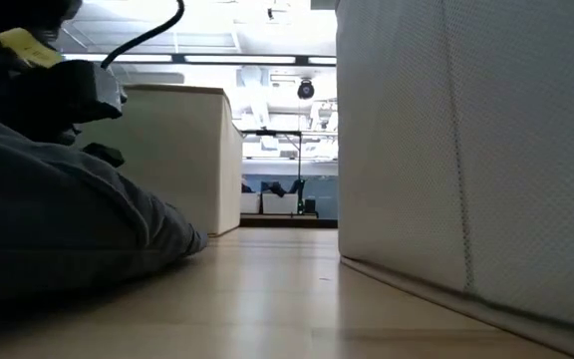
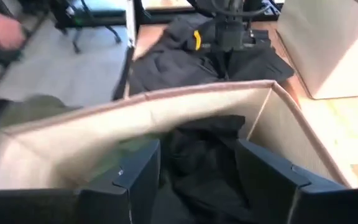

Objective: Sort clothes
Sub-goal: Put the black pants into the bottom laundry bin

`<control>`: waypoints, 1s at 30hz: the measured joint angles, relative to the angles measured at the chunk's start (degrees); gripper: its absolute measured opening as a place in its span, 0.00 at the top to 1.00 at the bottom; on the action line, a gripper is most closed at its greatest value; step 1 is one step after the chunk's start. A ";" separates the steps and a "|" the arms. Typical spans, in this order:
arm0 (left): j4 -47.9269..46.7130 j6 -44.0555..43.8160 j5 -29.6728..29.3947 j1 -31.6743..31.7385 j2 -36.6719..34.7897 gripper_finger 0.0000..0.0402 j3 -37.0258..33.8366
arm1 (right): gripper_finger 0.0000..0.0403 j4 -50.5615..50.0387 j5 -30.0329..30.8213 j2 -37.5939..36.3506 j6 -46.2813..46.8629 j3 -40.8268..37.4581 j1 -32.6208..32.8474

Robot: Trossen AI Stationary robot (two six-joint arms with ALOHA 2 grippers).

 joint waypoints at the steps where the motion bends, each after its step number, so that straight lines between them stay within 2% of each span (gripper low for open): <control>1: -1.80 0.52 0.05 0.32 -0.70 0.96 1.08 | 0.50 -0.14 -0.02 0.53 -1.52 -0.38 -0.45; 3: -6.05 2.07 -0.24 0.62 -2.38 0.96 3.74 | 0.50 0.29 -0.02 1.78 -6.51 -0.68 -1.72; 6: -11.36 4.84 -3.93 0.75 -5.76 0.99 10.08 | 0.50 3.60 -0.06 3.59 -14.82 -0.85 -3.70; 11: -22.29 7.63 -12.28 -0.20 -11.15 0.99 21.35 | 0.50 16.57 -0.15 6.00 -27.88 -0.85 -7.51; 16: -26.55 11.13 -19.88 -2.39 -15.41 1.00 31.20 | 0.50 28.45 0.00 8.03 -37.52 -0.85 -12.55; 19: -25.99 15.32 -24.46 -3.87 -17.22 1.00 35.51 | 0.47 31.48 -1.12 8.22 -38.66 -0.40 -16.22; 23: -25.33 19.91 -27.14 -4.49 -17.87 1.00 39.27 | 0.36 32.38 -3.41 8.23 -40.65 1.44 -20.68; 27: -20.03 26.01 -29.82 -4.47 -17.87 1.00 40.93 | 0.23 33.97 -13.37 8.22 -39.85 2.89 -25.19; 30: -12.81 34.08 -32.42 -4.30 -17.84 1.00 40.98 | 0.17 34.34 -19.15 8.22 -37.43 2.89 -28.16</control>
